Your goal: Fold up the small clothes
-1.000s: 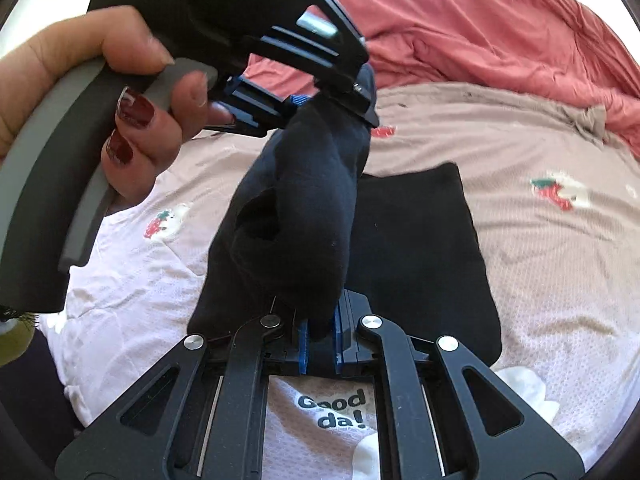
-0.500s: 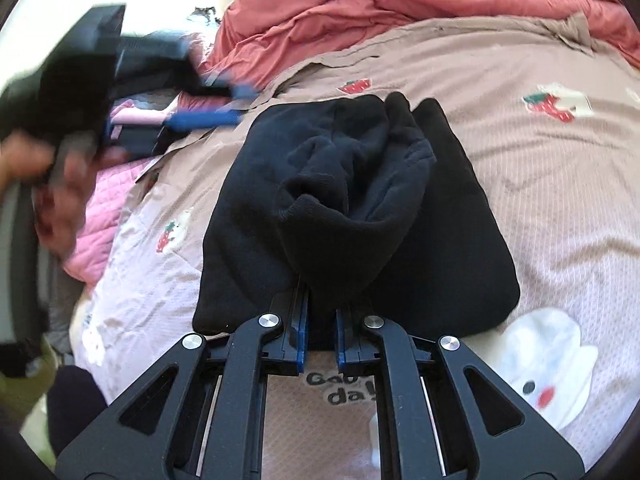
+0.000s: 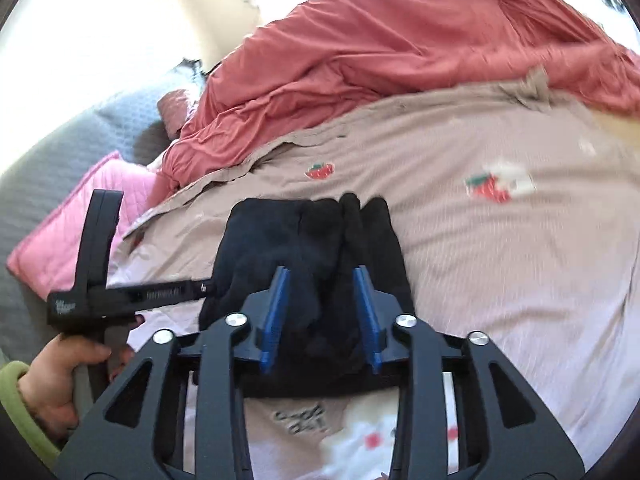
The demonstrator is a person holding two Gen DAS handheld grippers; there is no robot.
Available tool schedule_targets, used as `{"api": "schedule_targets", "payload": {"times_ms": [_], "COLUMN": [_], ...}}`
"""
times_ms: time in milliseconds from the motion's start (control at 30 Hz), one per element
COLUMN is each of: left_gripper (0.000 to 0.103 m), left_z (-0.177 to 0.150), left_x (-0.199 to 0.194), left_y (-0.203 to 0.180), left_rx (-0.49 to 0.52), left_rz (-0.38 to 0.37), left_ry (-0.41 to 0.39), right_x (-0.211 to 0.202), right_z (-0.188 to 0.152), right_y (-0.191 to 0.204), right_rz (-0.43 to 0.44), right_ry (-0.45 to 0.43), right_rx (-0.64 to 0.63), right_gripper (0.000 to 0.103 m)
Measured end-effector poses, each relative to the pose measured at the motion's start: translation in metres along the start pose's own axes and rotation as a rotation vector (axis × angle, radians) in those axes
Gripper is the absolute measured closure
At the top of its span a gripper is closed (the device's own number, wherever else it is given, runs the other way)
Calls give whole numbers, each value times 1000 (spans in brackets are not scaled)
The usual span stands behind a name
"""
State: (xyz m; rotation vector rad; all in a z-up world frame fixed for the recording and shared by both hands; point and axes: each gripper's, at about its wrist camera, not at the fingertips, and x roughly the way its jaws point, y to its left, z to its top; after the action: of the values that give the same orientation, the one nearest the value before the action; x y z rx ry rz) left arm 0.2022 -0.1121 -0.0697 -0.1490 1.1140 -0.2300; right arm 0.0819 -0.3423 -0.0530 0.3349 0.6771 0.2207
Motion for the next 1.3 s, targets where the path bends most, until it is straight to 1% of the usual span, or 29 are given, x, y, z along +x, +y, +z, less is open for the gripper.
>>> {"api": "schedule_targets", "payload": {"times_ms": [133,267,300,367,500,667,967,1033,1067,1100,1133,1167,1300], "left_gripper": [69,69,69,69,69,69,69,69,69,66,65,65,65], "left_z": [-6,-8,-8,-9,-12,-13,-15,-15,-15,-15,-15,-15,-16], "left_x": [2,0,0,-1,-3,-4,-6,-6,-7,-7,-8,-8,-13], "left_y": [-4,-9,-10,-13,-16,-15,-11,-11,-10,-10,-10,-10,-11], "left_rx": [45,83,87,98,115,109,97,96,99,101,100,97,94], "left_rz": [38,67,71,82,94,89,72,69,70,72,70,68,64], "left_ry": [-16,-29,-30,-35,-50,-59,-67,-67,-68,-68,-68,-68,-75], "right_x": [29,70,82,106,126,129,133,134,133,133,132,131,123], "right_z": [20,34,36,36,19,19,16,16,17,17,18,19,25], "right_y": [-8,-15,-18,-25,-29,-28,-22,-18,-15,-12,-11,-9,-1], "right_rz": [55,119,119,141,179,199,228,232,229,227,224,220,195], "right_ry": [78,184,212,270,323,325,305,304,301,297,292,286,256], "right_rx": [3,10,21,40,45,45,28,8,-13,-27,-38,-49,-111], "right_gripper": [73,72,71,71,71,68,69,73,77,83,86,94,99]}}
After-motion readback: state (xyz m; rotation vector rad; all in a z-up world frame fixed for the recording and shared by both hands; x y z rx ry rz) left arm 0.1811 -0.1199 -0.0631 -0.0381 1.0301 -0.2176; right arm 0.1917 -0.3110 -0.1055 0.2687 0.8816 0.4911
